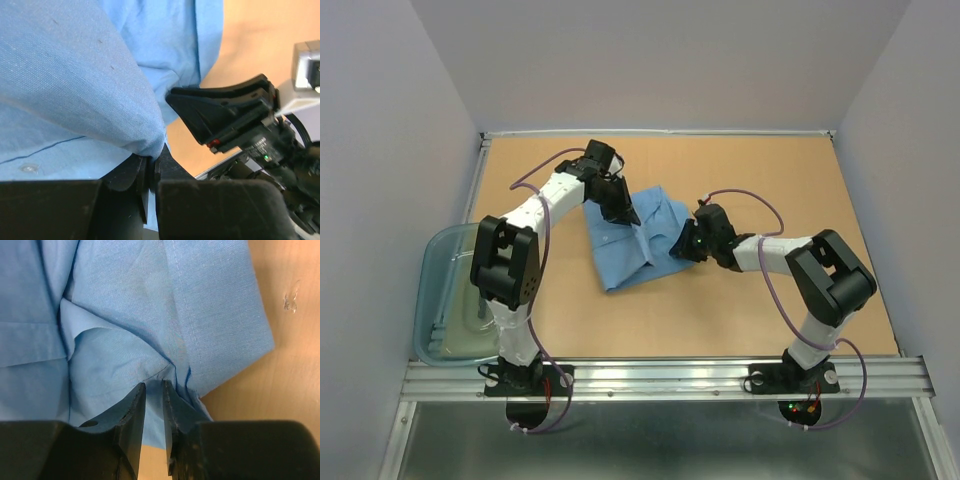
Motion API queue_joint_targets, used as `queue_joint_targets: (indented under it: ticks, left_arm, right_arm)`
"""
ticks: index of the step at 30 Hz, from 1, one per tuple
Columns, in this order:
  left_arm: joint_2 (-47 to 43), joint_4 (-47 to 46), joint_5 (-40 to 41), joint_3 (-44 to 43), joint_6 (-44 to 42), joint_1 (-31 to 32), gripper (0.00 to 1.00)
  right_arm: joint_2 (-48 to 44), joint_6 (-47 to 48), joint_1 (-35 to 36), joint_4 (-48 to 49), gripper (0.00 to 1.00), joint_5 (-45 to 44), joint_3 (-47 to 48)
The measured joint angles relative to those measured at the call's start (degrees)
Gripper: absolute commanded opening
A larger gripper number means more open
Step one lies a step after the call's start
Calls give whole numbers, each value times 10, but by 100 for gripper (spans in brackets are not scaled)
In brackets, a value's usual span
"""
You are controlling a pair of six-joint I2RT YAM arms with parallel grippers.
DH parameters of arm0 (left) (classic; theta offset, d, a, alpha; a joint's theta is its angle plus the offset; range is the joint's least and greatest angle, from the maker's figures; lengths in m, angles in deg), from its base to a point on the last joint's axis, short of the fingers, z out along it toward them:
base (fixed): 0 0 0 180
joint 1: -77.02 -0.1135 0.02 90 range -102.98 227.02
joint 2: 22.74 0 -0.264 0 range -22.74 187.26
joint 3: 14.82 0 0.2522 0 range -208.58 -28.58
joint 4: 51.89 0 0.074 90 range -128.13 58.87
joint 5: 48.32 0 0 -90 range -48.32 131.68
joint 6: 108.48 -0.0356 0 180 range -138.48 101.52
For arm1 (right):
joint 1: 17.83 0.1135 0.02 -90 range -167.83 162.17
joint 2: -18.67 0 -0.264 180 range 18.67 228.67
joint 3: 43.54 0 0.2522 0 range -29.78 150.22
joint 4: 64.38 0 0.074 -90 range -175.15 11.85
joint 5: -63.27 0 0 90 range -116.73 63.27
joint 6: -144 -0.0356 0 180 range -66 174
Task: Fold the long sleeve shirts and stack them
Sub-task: Fold the shirt
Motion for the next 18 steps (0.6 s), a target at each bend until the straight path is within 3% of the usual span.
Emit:
queue_joint_targets:
  ticks: [11,15,18]
  left_arm:
    - [87,4,16,-57,3,25,0]
    - [97,1,20,-65,4,37,14]
    - [102,-2,17,-70,4,40,28]
  right_arm:
    - [0,0,0,14,27,0,-7]
    - [-2,0,0,14,32,0,-7]
    - [-14,5,0,9,43,-1,-15]
